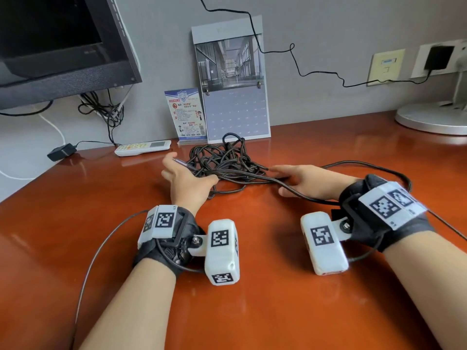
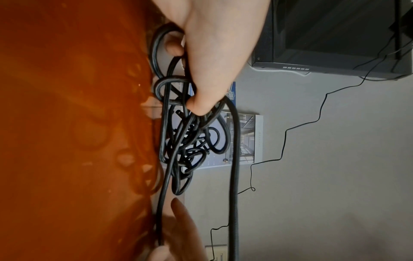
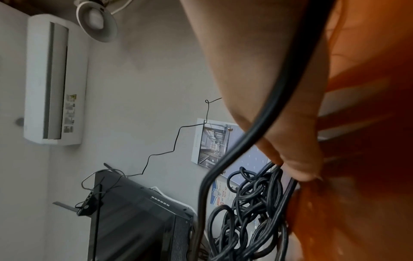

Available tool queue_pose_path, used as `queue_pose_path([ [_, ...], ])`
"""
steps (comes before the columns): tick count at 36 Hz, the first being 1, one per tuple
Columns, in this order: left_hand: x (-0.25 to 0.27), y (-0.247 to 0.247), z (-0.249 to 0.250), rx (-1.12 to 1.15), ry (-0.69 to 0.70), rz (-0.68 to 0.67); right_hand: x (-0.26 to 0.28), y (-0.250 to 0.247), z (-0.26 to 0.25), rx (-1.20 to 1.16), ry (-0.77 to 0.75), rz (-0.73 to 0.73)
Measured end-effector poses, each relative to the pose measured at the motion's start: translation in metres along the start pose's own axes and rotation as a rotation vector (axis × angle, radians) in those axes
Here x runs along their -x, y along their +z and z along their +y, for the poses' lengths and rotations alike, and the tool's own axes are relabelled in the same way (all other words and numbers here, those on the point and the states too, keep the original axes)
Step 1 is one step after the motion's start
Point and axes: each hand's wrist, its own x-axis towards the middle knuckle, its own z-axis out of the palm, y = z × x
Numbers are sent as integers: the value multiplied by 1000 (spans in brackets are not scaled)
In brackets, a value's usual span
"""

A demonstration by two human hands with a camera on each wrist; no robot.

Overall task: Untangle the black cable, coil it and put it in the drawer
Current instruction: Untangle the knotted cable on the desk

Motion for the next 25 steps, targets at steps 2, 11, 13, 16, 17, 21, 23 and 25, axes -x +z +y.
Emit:
queue_pose_path([
  [2,1,1,0,11,-3,-12,-1,0,-1,27,-10,46],
  [11,1,0,0,45,-43,4,6,-2,-4,173,168,214],
  [13,2,0,1,47,-48,5,9,-3,-5,201,215,221],
  [16,1,0,1,73,-54,18,12,-5,-7,246,260,203],
  [17,0,-1,1,82,-57,24,13,-5,-9,248,278,186],
  [21,1,-1,-1,110,-39,62,13,-6,-11,238,323,153],
  [23,1,-1,-1,124,-16,115,12,-5,-10,224,332,181],
  [25,0,0,-1,122,7,164,11,-5,-9,227,337,237],
])
